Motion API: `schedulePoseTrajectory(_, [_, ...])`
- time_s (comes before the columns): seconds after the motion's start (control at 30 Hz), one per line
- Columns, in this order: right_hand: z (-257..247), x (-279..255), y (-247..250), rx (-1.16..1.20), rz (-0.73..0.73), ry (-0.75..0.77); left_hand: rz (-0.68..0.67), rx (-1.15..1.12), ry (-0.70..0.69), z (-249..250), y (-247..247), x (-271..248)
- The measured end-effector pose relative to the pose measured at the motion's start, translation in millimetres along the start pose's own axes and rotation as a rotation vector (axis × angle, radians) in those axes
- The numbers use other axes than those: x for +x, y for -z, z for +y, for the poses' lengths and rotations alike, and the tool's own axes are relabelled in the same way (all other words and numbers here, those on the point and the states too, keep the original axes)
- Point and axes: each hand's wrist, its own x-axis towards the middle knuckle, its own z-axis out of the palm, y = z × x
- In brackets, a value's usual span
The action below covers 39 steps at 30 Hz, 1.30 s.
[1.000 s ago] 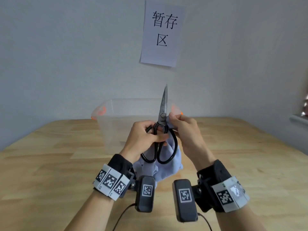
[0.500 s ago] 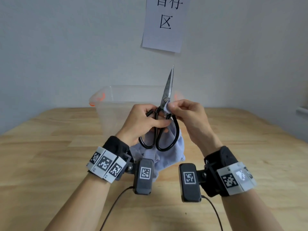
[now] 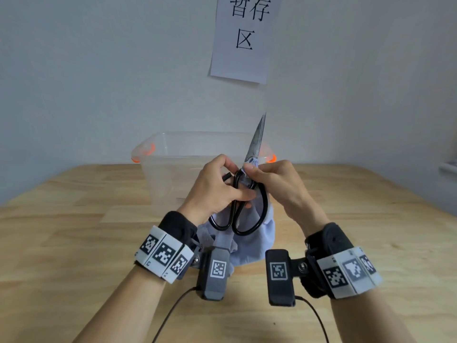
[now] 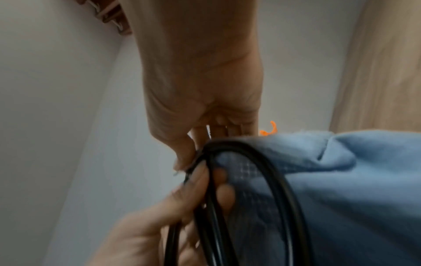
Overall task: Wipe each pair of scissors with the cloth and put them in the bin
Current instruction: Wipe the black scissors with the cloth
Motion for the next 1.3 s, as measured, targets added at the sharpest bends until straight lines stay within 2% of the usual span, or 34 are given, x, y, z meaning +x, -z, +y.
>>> schedulePoseTrajectory(0.13, [7,2,-14,-0.045,0.191,0.025,0.002,0.050,-0.018,-3,-5,1])
schedulePoseTrajectory(0.2, [10,3,-18,-0.081,0.228,0.043,-0.001,0.076,-0.020,-5,-4,1])
schedulePoseTrajectory(0.47, [14,3,-4,0.076,-0.035,0.075,-0.040,0.054,0.006,-2,5,0])
schedulePoseTrajectory(0.67, [14,0,-14,0.027,0.102,0.105,-0.066,0.092,-0.019,-3,5,0])
schedulePoseTrajectory(0.8, [15,-1,-23,0.150,0.144,0.070,-0.086,0.098,-0.036,-4,2,0])
schedulePoseTrajectory(1.0, [16,-3,-16,0.289,-0.003,0.087,-0.099,0.085,0.013,4,11,-2])
schedulePoseTrajectory(1.17, [17,-2,-2,0.281,-0.166,0.112,-0.136,0.038,0.062,9,17,-5])
schedulePoseTrajectory(1.3, [23,-1,2,0.268,-0.185,0.113,-0.140,0.003,0.091,9,16,-4])
